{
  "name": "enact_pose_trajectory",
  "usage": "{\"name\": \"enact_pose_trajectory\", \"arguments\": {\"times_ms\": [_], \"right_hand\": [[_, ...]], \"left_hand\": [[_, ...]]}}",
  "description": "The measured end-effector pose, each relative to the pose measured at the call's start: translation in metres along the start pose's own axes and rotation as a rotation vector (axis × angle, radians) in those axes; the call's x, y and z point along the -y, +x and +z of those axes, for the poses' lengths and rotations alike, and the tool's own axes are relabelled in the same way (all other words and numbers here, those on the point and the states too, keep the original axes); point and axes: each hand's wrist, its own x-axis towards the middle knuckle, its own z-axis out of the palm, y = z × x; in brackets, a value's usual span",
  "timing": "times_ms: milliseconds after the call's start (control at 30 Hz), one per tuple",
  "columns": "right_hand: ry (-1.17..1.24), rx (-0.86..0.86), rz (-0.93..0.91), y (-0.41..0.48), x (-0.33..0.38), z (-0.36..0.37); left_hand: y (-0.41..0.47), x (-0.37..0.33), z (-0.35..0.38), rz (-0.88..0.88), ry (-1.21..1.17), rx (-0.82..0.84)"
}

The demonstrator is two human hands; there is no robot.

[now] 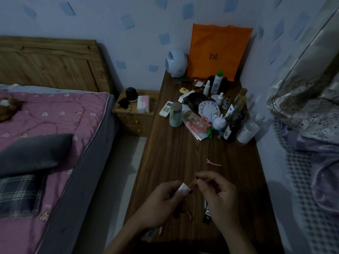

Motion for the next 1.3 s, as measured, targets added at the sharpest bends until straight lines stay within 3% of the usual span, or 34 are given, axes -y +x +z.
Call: {"name": "enact_pose_trajectory", "arguments": {"times_ms": [267,433,600,867,1033,1200,1300], "right_hand": [[0.049,0.112,-0.003,0.001,-0.003,0.001],[0.095,0.161,0.174,0.004,-0.003,0.0],[0.116,0.065,0.303,0.003,-0.008,0.005],[0.009,0.169,0.258,0.004,-0.004,-0.001],[0.015,0.143,0.285,0.005,-0.005,0.001],[0.057,-0.001,0.263,0.006,-0.005,-0.001],[0.043,-0.003,0.237,0.005,-0.005,-0.003]], "left_hand": [[0.007,0.005,-0.003,0.04,0.018,0.022],[0.005,0.001,-0.005,0.03,0.019,0.036],[0.005,-0.007,-0.007,0.038,0.05,0.099],[0.005,-0.002,-0.005,0.014,0.066,0.075],[0.006,0.0,-0.001,-0.016,0.073,0.065],[0.007,0.008,-0.001,0.12,0.572,-0.172],[0.006,0.012,0.001,0.222,0.654,-0.232]]}}
